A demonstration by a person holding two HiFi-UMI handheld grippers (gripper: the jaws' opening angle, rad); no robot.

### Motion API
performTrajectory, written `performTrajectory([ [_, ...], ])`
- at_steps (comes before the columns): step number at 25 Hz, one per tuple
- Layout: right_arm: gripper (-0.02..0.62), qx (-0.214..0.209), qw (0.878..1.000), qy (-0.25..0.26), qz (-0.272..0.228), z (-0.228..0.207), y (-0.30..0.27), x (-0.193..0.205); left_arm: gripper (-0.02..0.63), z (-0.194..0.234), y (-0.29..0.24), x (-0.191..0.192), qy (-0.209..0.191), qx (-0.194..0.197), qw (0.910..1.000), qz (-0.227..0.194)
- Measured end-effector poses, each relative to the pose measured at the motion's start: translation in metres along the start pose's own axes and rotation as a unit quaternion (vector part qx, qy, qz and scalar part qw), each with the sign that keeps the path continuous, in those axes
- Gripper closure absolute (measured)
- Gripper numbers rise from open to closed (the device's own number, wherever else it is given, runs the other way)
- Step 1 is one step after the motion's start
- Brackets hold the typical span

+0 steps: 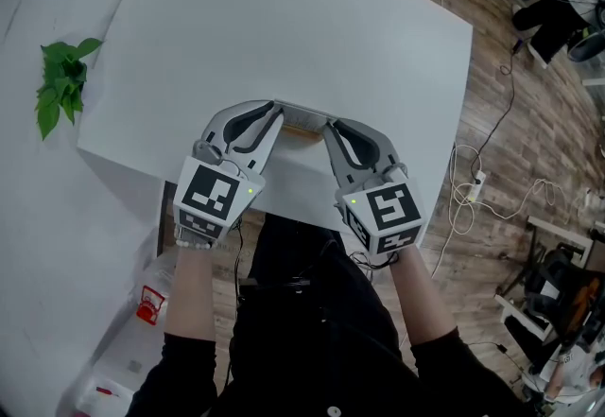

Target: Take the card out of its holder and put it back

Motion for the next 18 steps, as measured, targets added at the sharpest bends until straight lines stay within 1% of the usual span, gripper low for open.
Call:
performTrajectory([
  [11, 0.533, -0.006, 1.000, 0.011, -0.015, 0.005, 0.008, -0.017, 0.554, -0.004, 0.014, -0.017, -0.007, -0.010, 0.9999, -0.010],
  [18, 0.532, -0.005, 0.999, 0.031, -0.030, 0.009, 0.015, -0.033, 0.555, -0.006, 0.023, -0.031, -0.005, -0.018, 0.9995, -0.024],
])
Point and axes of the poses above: the fingertips, and each gripper's own axes: y backward along the fingers, z to its left, x out of its underside, the point moved 10 cm from there along y, backward along the fingers, and after that the axes turned 7 degrees about -z, right-handed, at the moved point
